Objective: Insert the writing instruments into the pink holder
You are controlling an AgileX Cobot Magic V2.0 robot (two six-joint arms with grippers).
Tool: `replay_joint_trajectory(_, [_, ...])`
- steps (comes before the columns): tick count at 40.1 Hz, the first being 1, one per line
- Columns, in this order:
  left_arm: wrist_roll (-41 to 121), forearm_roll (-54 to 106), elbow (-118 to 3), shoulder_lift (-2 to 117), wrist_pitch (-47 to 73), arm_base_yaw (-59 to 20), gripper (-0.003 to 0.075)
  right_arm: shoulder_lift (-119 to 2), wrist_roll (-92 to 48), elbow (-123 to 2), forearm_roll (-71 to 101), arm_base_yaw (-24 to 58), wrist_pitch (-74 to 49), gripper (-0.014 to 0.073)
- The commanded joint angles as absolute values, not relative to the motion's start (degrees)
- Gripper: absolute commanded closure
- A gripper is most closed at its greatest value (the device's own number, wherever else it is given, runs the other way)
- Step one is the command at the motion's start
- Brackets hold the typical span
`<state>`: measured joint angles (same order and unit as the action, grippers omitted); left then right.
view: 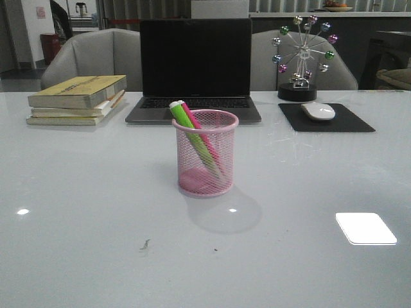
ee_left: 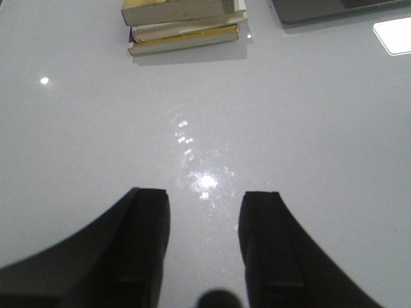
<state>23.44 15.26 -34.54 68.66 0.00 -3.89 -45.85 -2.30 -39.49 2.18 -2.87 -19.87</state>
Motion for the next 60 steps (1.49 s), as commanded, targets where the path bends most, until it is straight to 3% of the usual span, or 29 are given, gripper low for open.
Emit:
replay_joint_trajectory(1, [23.39, 14.12, -36.07, 67.14, -6.91, -4.26, 0.038, -39.79, -2.55, -39.1, 2.2, -2.12, -10.67, 0.0544])
replay_joint_trajectory(15, [23.39, 13.42, -36.07, 61.25, -8.58, -4.26, 0.038, -14.69, -2.55, -18.92, 2.15, 0.67, -9.21, 0.0544])
replay_joint_trajectory(29, [23.39, 13.42, -36.07, 54.82, -8.58, -4.26, 0.038, -0.51, -2.55, -5.28, 2.15, 0.67, -7.13, 0.0544])
replay_joint_trajectory(40, [23.39, 13.52, -36.07, 52.35, -8.72, -4.26, 0.038, 1.76, -2.55, 1.48, 2.2, 0.67, -6.67, 0.0544])
replay_joint_trajectory(60, [23.39, 13.52, -36.07, 42.22, -8.71, -4.26, 0.0381, 1.7, -2.55, 1.8, 2.2, 0.67, -7.54, 0.0544])
